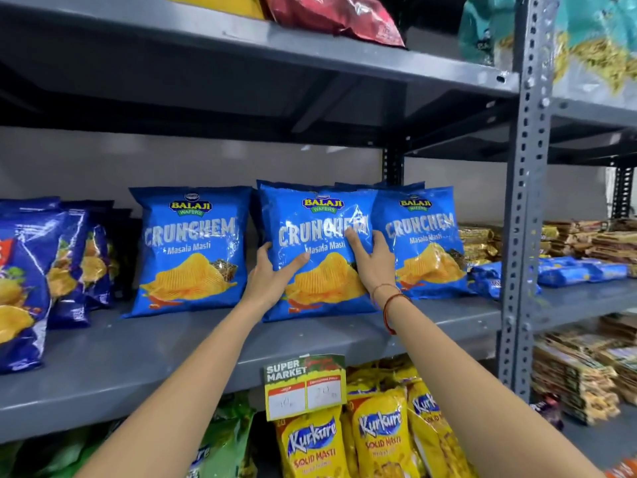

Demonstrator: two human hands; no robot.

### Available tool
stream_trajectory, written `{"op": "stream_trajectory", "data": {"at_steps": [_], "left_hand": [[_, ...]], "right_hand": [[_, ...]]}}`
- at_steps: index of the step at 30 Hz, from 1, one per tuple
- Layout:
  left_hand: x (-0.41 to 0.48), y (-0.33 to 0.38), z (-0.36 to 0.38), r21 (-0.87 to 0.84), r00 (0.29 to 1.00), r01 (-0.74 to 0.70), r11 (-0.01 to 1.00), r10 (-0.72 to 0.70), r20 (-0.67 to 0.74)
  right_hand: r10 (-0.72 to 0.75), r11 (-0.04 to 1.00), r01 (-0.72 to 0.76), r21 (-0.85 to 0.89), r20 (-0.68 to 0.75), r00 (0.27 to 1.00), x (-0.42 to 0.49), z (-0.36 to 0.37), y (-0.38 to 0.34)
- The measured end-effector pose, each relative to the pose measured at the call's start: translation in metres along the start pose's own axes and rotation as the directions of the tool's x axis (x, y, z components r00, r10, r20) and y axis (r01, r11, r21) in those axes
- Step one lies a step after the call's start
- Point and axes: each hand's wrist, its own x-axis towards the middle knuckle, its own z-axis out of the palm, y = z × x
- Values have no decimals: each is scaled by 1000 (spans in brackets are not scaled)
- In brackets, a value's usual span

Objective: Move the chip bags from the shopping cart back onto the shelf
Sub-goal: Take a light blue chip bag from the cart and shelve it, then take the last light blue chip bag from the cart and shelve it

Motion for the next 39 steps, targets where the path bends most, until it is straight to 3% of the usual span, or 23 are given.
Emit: {"op": "stream_trajectory", "data": {"at_steps": [5, 8, 10, 13, 16, 20, 23, 27, 31, 35, 39], "left_hand": [[-13, 17, 0, 122, 973, -109, 986, 131, -188], [-35, 37, 10, 158, 884, -318, 935, 353, -307], [-56, 47, 26, 126, 833, -453, 882, 470, -293], [-93, 51, 62, 45, 810, -561, 827, 559, -175], [-131, 34, 112, -33, 815, -579, 815, 579, -2], [-180, -13, 185, -92, 826, -479, 873, 484, 289], [-218, -58, 238, -52, 781, -385, 921, 355, 514], [-280, -119, 295, 57, 626, -280, 958, 137, 768], [-348, -173, 336, 173, 411, -214, 961, -72, 909], [-411, -219, 371, 282, 132, -199, 939, -260, 957], [-458, -256, 404, 381, -45, -226, 897, -400, 915]], "right_hand": [[-66, 996, 70, 52, -75, 995, -17, -29, -7], [-101, 988, 115, 105, -131, 986, -41, -59, -9], [-119, 983, 141, 117, -174, 978, -60, -81, -7], [-117, 985, 143, 93, -240, 964, -94, -115, 8], [-41, 998, 52, 33, -295, 955, -133, -151, 41], [123, 985, -157, -73, -347, 930, -193, -202, 105], [257, 933, -335, -131, -409, 875, -246, -241, 159], [473, 775, -618, -129, -530, 704, -327, -291, 232], [659, 497, -864, -79, -613, 435, -422, -339, 295], [777, 209, -978, -3, -607, 168, -515, -370, 336], [799, 7, -995, 99, -599, -54, -580, -387, 367]]}}
